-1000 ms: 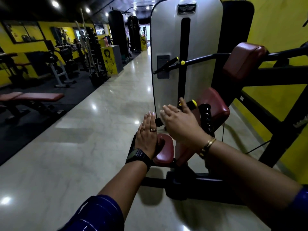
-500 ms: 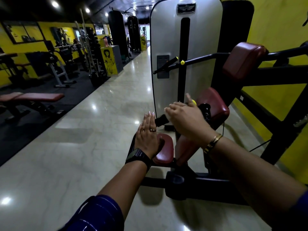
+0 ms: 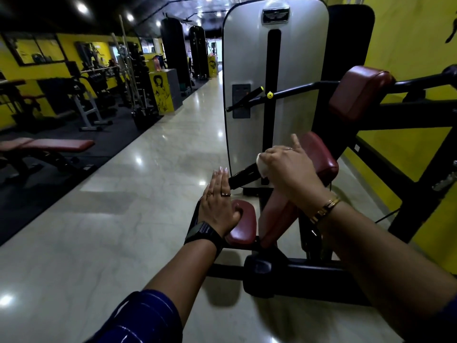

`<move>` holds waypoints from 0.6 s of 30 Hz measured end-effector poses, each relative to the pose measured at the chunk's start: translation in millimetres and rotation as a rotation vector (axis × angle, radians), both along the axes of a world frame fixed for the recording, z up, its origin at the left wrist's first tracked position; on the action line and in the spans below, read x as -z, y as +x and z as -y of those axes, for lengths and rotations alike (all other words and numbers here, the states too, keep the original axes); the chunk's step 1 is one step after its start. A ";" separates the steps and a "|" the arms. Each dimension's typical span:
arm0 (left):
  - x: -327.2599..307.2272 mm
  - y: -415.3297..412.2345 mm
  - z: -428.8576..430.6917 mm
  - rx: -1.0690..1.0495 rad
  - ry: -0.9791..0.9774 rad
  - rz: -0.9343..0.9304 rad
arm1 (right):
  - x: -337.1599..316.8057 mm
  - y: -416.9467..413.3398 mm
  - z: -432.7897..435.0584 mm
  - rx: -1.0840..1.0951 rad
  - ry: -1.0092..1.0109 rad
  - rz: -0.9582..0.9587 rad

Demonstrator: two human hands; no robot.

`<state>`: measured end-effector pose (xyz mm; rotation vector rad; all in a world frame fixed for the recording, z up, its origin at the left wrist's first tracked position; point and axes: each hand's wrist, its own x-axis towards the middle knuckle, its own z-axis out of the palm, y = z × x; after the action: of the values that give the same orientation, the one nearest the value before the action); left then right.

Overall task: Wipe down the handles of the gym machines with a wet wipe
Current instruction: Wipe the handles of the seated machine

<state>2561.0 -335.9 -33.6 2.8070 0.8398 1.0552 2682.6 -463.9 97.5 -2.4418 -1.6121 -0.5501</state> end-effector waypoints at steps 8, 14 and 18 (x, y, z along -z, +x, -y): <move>0.2 -1.2 -0.3 0.015 0.057 -0.019 | 24.4 -37.8 -15.1 -0.223 -0.098 0.071; -2.7 -0.9 3.4 -0.018 -0.012 -0.010 | 11.5 2.9 -7.1 -0.018 0.077 -0.022; -2.3 -0.5 3.3 -0.013 -0.013 -0.015 | 7.8 -7.2 5.4 0.086 0.033 -0.020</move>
<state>2560.5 -339.2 -31.3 2.8065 0.8643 1.0278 2675.4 -469.3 89.7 -2.4938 -1.4838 -0.5588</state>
